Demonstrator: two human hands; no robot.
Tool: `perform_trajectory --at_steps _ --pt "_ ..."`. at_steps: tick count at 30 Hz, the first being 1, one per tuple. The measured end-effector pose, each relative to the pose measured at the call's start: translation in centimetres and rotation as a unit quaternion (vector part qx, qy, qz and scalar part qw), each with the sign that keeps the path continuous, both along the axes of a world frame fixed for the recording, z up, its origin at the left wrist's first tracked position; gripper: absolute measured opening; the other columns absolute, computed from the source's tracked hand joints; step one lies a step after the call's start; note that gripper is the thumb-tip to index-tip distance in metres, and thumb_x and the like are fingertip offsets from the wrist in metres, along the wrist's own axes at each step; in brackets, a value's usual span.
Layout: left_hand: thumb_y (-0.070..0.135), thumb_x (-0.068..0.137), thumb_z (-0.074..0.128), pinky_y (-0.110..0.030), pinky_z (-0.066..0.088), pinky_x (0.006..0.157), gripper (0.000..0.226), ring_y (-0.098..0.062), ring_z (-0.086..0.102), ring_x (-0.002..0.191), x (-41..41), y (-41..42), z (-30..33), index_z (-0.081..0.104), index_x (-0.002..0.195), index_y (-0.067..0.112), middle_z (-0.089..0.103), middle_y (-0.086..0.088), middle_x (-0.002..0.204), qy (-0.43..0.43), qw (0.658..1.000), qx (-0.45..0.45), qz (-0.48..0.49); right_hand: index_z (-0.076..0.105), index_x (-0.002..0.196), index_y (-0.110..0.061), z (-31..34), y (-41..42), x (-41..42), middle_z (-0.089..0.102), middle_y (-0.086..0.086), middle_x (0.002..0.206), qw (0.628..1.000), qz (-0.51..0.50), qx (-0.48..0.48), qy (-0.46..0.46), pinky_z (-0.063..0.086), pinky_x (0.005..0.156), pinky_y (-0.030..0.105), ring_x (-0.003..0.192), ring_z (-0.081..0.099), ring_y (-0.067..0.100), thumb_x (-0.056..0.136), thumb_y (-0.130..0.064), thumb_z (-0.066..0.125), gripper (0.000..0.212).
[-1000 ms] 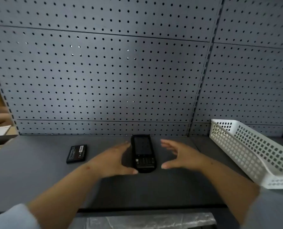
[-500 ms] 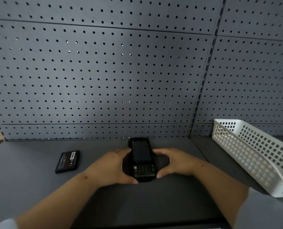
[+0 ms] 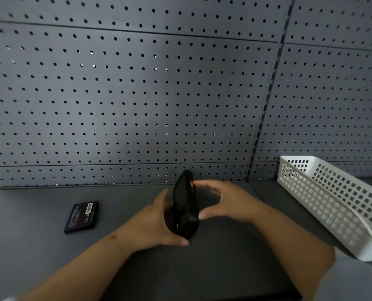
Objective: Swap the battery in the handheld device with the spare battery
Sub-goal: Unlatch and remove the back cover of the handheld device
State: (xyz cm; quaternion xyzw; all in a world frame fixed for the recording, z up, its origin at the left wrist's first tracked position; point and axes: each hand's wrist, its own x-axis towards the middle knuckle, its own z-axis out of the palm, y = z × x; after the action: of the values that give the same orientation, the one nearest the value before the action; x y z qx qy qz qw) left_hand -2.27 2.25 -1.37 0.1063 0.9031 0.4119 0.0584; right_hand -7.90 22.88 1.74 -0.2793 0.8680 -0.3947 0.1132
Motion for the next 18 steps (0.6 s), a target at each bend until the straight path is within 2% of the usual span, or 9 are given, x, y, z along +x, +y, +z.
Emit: perform_trajectory --at_steps 2,4,8,10,12,14,16,18 --pt "0.036 0.055 0.085 -0.014 0.023 0.102 0.132 -0.008 0.032 0.133 -0.1 0.1 0.3 -0.012 0.144 0.022 0.035 0.004 0.147 -0.014 1.000 -0.002 0.007 0.042 0.134 -0.030 0.1 -0.5 -0.1 0.041 -0.010 0.144 1.000 0.008 0.003 0.017 0.023 0.113 0.026 0.133 0.033 0.004 0.065 -0.028 0.080 0.079" --pt "0.040 0.052 0.085 -0.020 0.025 0.104 0.136 -0.012 0.033 0.134 -0.4 -0.2 0.4 -0.014 0.143 0.026 0.037 0.000 0.147 -0.023 1.000 -0.003 0.012 0.043 0.134 -0.030 0.1 -1.1 -0.1 0.040 -0.007 0.146 1.000 0.015 0.004 0.026 0.023 0.116 0.030 0.134 0.033 0.005 0.065 -0.031 0.080 0.079" --pt "0.049 0.040 0.083 -0.024 0.028 0.107 0.143 -0.010 0.038 0.130 -0.6 -1.2 0.1 -0.017 0.141 0.034 0.043 0.000 0.143 -0.033 0.999 0.022 0.011 0.042 0.134 -0.032 0.0 -2.2 -0.3 0.038 -0.007 0.147 0.999 0.033 0.015 0.022 0.021 0.118 0.036 0.136 0.031 0.006 0.064 -0.033 0.080 0.080" --pt "0.042 0.044 0.086 -0.020 0.028 0.104 0.142 -0.006 0.039 0.127 -0.4 -1.6 0.0 -0.018 0.141 0.033 0.042 0.007 0.138 -0.028 0.999 0.035 0.006 0.041 0.135 -0.030 -0.2 -2.8 -0.3 0.038 -0.006 0.148 0.998 0.040 0.034 0.022 0.021 0.118 0.033 0.137 0.031 0.007 0.065 -0.032 0.079 0.080" --pt "0.032 0.052 0.087 -0.014 0.030 0.099 0.137 -0.001 0.039 0.123 -0.3 -1.8 -0.2 -0.016 0.141 0.033 0.040 0.017 0.131 -0.015 0.999 0.041 -0.003 0.040 0.136 -0.028 -0.7 -3.2 -0.4 0.038 -0.005 0.148 0.997 0.045 0.057 0.022 0.020 0.115 0.027 0.137 0.030 0.008 0.067 -0.032 0.078 0.078" --pt "0.032 0.054 0.087 -0.007 0.032 0.095 0.128 0.003 0.041 0.120 -0.2 -2.0 -0.3 -0.007 0.140 0.040 0.041 0.024 0.126 0.005 0.999 0.035 -0.016 0.040 0.136 -0.027 -1.2 -3.3 -0.4 0.037 -0.004 0.148 0.997 0.041 0.064 0.015 0.020 0.114 0.027 0.138 0.029 0.009 0.069 -0.033 0.077 0.077" --pt "0.039 0.050 0.086 -0.013 0.034 0.102 0.114 0.005 0.040 0.121 -0.1 -2.2 -0.5 0.005 0.128 0.054 0.041 0.025 0.126 0.039 0.999 0.018 -0.019 0.040 0.136 -0.027 -1.6 -3.3 -0.6 0.037 -0.004 0.149 0.997 0.033 0.071 0.011 0.020 0.114 0.029 0.138 0.029 0.010 0.069 -0.033 0.077 0.078" --pt "0.050 0.045 0.083 -0.026 0.032 0.108 0.104 -0.002 0.036 0.125 -0.1 -2.2 -0.7 0.010 0.119 0.058 0.041 0.017 0.131 0.063 0.998 -0.010 -0.013 0.039 0.137 -0.024 -1.7 -3.2 -0.8 0.036 -0.004 0.149 0.997 0.028 0.078 0.007 0.019 0.114 0.027 0.139 0.028 0.010 0.069 -0.033 0.077 0.079"
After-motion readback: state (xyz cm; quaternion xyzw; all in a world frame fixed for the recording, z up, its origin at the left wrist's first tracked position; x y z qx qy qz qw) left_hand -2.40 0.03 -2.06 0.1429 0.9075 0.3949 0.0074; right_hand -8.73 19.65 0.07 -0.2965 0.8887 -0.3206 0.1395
